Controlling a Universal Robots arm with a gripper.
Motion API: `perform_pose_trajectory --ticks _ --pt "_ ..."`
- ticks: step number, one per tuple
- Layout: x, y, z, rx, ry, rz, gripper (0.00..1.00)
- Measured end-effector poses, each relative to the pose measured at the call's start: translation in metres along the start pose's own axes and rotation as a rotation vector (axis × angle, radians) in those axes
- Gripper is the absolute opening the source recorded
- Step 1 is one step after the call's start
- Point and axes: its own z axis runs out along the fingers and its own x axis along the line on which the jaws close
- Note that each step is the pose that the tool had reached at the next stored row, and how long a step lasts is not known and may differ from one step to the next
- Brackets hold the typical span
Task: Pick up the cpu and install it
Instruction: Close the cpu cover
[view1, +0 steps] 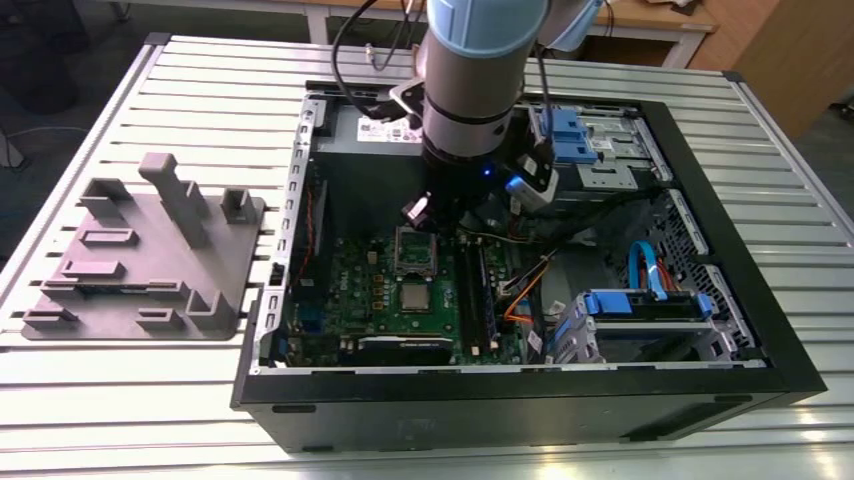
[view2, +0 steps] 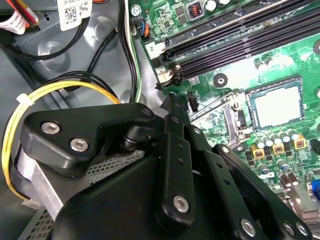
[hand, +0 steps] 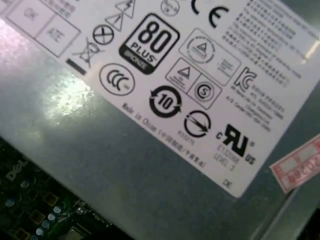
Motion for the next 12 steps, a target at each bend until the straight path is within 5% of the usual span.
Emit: perform_pose_trajectory --ticks 12 --pt "0.0002 -0.0009 -0.0119 -0.0005 0.0003 -0.006 0.10"
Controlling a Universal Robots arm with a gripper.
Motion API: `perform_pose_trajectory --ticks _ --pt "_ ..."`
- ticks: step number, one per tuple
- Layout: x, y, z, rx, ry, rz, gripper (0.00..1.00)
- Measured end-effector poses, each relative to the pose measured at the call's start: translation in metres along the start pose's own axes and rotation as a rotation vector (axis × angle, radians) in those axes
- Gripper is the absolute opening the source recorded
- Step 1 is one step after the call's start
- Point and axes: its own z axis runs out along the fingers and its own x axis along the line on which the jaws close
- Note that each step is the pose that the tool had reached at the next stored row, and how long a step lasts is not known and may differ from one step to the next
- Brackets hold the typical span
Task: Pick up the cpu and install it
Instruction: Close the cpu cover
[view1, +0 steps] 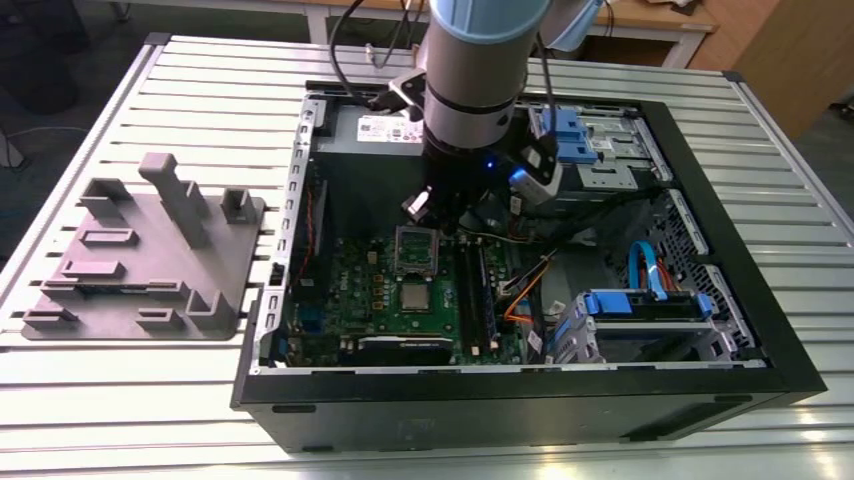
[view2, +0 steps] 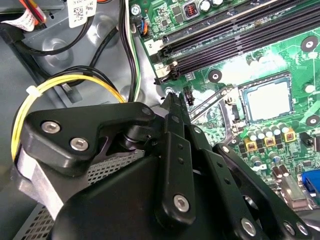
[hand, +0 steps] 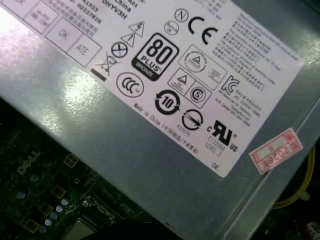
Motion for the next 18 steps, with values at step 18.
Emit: perform_pose_trajectory --ticks 18 --pt "0.0026 0.0015 -0.0070 -0.0014 0.0015 -0.024 0.10"
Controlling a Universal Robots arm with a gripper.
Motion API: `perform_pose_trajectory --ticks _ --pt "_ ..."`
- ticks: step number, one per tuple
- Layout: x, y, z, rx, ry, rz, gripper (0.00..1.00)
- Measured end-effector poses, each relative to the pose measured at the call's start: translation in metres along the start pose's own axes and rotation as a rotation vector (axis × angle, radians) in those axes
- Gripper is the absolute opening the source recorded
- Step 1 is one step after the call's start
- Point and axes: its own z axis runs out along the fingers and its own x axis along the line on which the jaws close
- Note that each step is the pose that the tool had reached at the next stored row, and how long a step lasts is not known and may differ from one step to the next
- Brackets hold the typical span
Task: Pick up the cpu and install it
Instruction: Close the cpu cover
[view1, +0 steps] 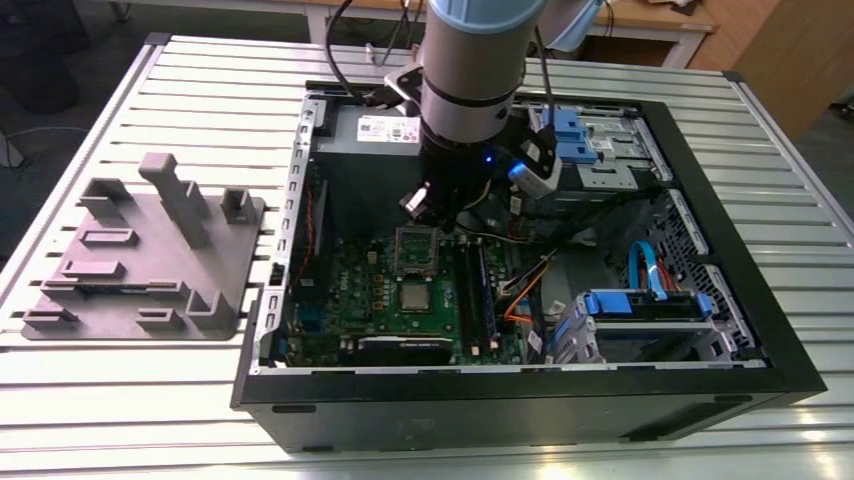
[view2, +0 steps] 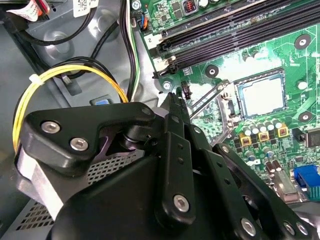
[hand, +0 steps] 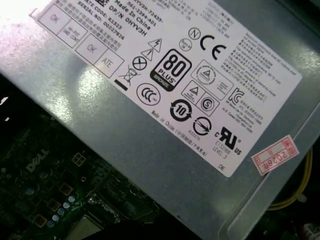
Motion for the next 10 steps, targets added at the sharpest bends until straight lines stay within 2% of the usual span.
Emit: perform_pose_trajectory --ticks 10 --pt "0.0017 0.0020 -0.0056 0.0023 0.0013 -0.006 0.10"
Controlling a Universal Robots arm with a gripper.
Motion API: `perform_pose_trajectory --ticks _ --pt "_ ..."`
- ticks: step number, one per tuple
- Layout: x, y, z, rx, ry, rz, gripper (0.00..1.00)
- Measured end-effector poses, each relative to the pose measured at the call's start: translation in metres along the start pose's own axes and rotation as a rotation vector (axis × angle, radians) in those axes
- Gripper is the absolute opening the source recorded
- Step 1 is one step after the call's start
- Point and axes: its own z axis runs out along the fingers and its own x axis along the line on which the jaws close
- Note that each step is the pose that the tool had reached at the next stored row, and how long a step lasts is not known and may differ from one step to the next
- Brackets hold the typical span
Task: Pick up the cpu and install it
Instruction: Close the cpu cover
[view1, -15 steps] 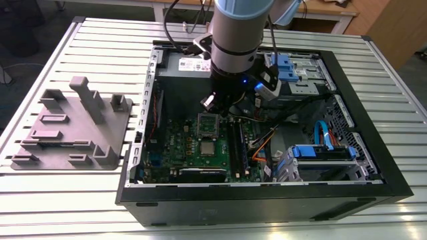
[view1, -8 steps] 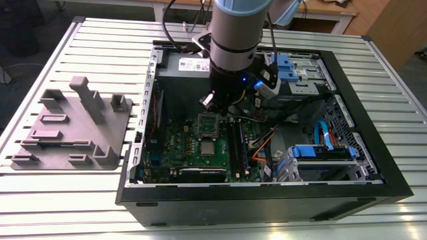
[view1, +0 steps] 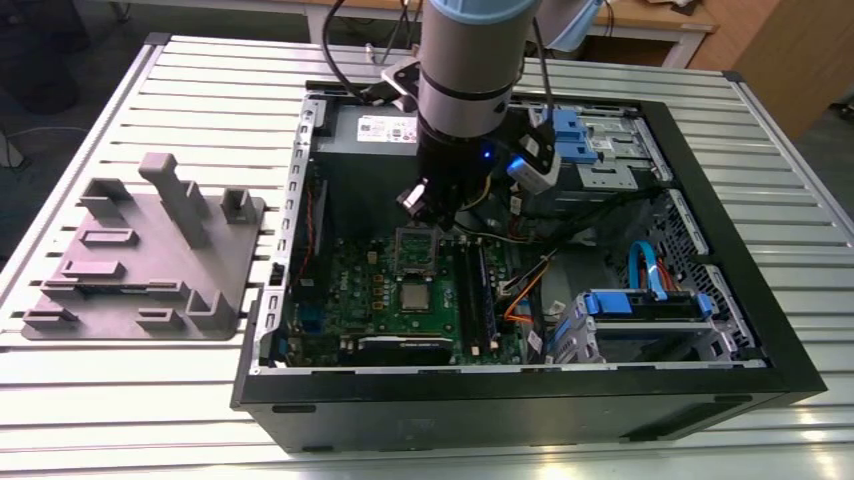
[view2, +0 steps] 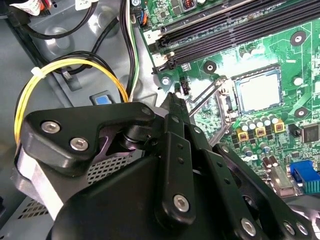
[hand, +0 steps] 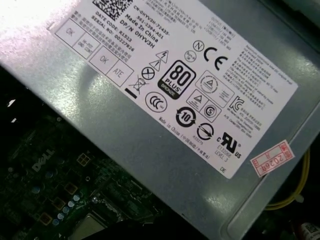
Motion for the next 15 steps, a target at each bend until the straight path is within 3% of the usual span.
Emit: perform_pose_trajectory --ticks 15 --pt "0.0023 0.0001 -0.0048 -0.0001 0.0027 -0.023 0.10"
